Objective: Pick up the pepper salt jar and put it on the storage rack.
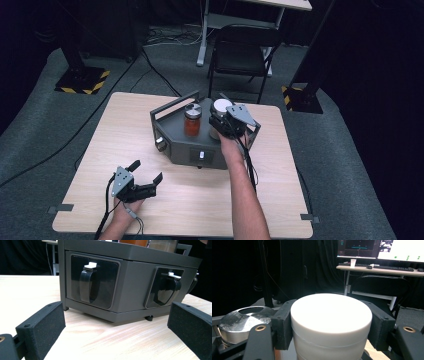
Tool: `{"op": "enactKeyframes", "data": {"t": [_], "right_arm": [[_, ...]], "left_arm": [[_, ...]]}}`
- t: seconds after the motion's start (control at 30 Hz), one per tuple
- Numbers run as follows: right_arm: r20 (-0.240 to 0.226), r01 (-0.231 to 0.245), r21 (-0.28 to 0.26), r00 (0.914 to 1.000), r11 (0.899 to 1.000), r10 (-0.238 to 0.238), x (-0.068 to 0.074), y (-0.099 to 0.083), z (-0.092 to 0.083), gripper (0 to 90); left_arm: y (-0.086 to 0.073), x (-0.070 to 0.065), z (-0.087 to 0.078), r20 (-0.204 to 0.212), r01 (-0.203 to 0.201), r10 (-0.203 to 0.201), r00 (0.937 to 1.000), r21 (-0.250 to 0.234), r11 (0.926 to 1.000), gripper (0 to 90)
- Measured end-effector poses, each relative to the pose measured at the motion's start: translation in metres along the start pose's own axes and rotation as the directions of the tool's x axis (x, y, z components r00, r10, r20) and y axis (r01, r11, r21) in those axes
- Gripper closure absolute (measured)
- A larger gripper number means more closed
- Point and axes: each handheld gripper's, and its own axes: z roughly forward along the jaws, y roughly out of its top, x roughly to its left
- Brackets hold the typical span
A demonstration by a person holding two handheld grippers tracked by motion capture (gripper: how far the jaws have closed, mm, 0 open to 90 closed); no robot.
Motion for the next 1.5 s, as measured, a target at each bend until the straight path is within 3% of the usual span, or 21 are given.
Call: {"op": "enactKeyframes", "data": {"t": [0.5,0.6,0.67,0.77,1.2,1.5], "right_arm": [[0.003,-0.007,-0.001,1.0,1.0,0.007,0.0,-0.001,-0.001,32.3],[-0.011,-0.024,-0.003,0.9997,1.0,0.024,-0.002,-0.001,-0.001,17.8],[0.008,-0.019,0.007,0.9998,1.0,0.019,0.003,0.001,0.0,7.1],[-0.004,-0.018,0.006,0.9998,1.0,0.018,0.003,0.001,0.0,1.1],[-0.015,-0.037,0.002,0.9992,0.999,0.037,0.0,0.005,-0.006,0.1],[-0.045,-0.032,-0.038,0.9986,0.999,0.03,-0.002,0.0,-0.026,1.1]], "left_arm": [[0.0,0.0,0.0,-0.002,0.003,-0.003,1.0,-0.001,1.0,1.0],[0.0,0.0,0.0,-0.004,0.004,-0.004,1.0,-0.001,1.0,1.0],[0.0,0.0,0.0,-0.003,0.0,0.0,1.0,0.002,1.0,1.0],[0.0,-0.001,0.0,-0.003,-0.005,0.005,1.0,0.003,1.0,1.0],[0.0,-0.001,0.0,-0.002,-0.004,0.004,1.0,-0.001,1.0,1.0],[0.0,-0.001,0.0,-0.004,-0.006,0.006,1.0,-0.001,1.0,1.0]]}}
